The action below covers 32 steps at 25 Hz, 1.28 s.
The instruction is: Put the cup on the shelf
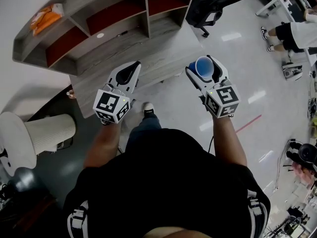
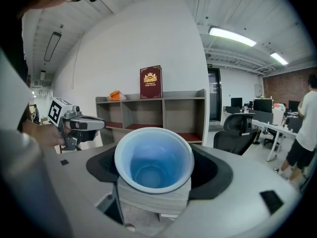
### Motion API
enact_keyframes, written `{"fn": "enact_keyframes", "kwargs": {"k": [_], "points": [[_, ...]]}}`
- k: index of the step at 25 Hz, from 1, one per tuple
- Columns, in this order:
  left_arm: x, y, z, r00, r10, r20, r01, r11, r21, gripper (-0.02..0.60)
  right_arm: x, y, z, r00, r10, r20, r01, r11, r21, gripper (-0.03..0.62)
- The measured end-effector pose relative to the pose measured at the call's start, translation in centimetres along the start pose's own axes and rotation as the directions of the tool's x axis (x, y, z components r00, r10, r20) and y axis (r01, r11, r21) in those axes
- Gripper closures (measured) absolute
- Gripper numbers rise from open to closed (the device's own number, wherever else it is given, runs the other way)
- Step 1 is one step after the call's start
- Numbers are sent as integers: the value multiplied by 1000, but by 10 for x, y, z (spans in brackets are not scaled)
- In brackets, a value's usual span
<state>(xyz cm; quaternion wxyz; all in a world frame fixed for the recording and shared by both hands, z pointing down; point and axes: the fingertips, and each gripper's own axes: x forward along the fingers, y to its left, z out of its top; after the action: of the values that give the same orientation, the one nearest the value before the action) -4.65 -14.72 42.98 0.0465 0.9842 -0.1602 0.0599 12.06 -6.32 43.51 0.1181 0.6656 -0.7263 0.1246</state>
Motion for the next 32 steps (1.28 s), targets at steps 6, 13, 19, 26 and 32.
{"fn": "enact_keyframes", "kwargs": {"k": [6, 13, 19, 26, 32], "points": [[13, 29, 11, 1000, 3, 19, -3, 1000, 4, 563, 27, -8, 16, 1000, -7, -8, 7, 1000, 9, 214], [22, 69, 20, 1000, -13, 20, 13, 1000, 5, 563, 62, -5, 36, 1000, -16, -12, 16, 1000, 11, 214], [24, 95, 27, 999, -30, 22, 29, 999, 13, 563, 85, 6, 52, 1000, -29, -8, 29, 1000, -3, 214], [20, 120, 39, 997, -55, 50, 53, 998, 43, 563, 110, 19, 65, 1000, -10, 2, 10, 999, 33, 214], [18, 132, 45, 996, -75, 54, 72, 996, 56, 563, 123, 24, 77, 1000, -17, 13, 17, 999, 37, 214]]}}
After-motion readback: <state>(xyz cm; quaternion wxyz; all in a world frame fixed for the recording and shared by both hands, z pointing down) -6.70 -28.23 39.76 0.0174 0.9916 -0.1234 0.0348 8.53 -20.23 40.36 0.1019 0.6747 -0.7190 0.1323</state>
